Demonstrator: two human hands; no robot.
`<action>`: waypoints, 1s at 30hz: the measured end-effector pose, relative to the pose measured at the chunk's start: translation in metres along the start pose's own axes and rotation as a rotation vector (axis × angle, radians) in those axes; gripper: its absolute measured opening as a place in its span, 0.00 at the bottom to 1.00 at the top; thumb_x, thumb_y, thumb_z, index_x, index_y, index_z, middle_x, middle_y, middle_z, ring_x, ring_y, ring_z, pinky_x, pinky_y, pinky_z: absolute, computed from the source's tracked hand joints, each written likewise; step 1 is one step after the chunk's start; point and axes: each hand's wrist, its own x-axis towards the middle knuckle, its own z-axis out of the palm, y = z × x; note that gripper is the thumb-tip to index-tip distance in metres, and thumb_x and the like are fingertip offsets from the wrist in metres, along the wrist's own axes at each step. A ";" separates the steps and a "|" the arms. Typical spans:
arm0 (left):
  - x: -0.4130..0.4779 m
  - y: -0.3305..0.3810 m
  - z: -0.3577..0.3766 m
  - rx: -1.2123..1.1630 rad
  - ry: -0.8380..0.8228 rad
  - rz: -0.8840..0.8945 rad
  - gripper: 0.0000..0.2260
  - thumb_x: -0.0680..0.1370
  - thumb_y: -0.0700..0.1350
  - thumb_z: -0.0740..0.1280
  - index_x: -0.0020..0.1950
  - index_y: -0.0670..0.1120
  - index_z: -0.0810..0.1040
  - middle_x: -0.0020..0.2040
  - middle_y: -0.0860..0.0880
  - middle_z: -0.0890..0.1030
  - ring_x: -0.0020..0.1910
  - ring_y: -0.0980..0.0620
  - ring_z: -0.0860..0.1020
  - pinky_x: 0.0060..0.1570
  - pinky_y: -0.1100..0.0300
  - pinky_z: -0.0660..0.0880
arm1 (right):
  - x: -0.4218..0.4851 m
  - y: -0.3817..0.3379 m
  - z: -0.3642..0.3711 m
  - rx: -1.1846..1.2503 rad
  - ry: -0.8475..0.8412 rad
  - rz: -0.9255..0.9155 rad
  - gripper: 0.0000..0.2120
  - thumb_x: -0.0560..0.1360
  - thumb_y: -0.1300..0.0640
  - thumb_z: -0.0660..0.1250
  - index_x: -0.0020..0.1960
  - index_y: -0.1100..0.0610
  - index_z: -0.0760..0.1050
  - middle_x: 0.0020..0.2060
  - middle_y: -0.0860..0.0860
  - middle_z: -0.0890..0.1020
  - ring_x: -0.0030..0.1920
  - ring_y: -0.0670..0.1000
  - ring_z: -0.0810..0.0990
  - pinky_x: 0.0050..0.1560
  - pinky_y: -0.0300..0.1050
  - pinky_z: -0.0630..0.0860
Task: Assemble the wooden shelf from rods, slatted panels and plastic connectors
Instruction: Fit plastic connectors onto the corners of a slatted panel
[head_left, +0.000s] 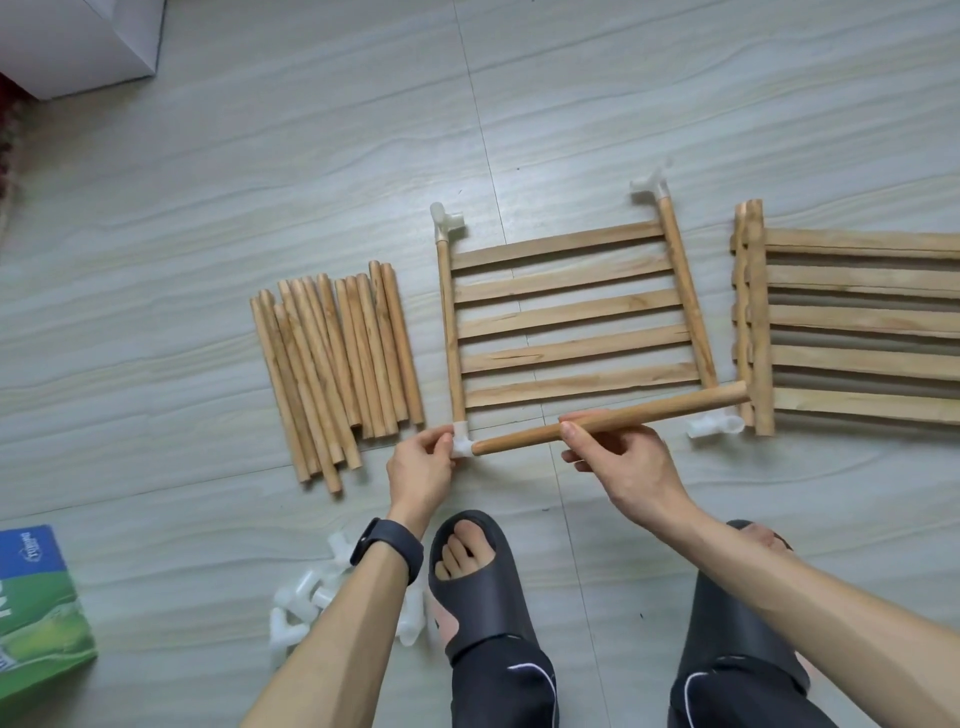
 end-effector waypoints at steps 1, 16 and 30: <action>-0.001 0.001 0.000 0.017 -0.002 0.006 0.10 0.82 0.46 0.66 0.61 0.49 0.84 0.55 0.50 0.85 0.56 0.48 0.83 0.63 0.48 0.77 | -0.002 0.001 0.001 -0.060 -0.005 -0.040 0.06 0.76 0.47 0.74 0.51 0.48 0.85 0.40 0.51 0.86 0.43 0.49 0.85 0.47 0.40 0.80; -0.008 0.019 -0.004 0.198 0.023 0.022 0.14 0.83 0.46 0.65 0.68 0.46 0.79 0.61 0.46 0.83 0.62 0.47 0.79 0.66 0.55 0.73 | 0.000 0.017 0.010 0.444 -0.081 0.541 0.14 0.77 0.52 0.73 0.62 0.55 0.81 0.51 0.54 0.87 0.48 0.54 0.87 0.45 0.44 0.83; -0.012 0.048 0.019 0.762 0.076 0.346 0.24 0.79 0.42 0.66 0.75 0.46 0.67 0.72 0.42 0.70 0.69 0.40 0.70 0.58 0.45 0.74 | -0.017 0.045 -0.098 0.468 0.492 0.533 0.21 0.80 0.47 0.68 0.64 0.61 0.72 0.58 0.58 0.79 0.49 0.56 0.85 0.40 0.45 0.82</action>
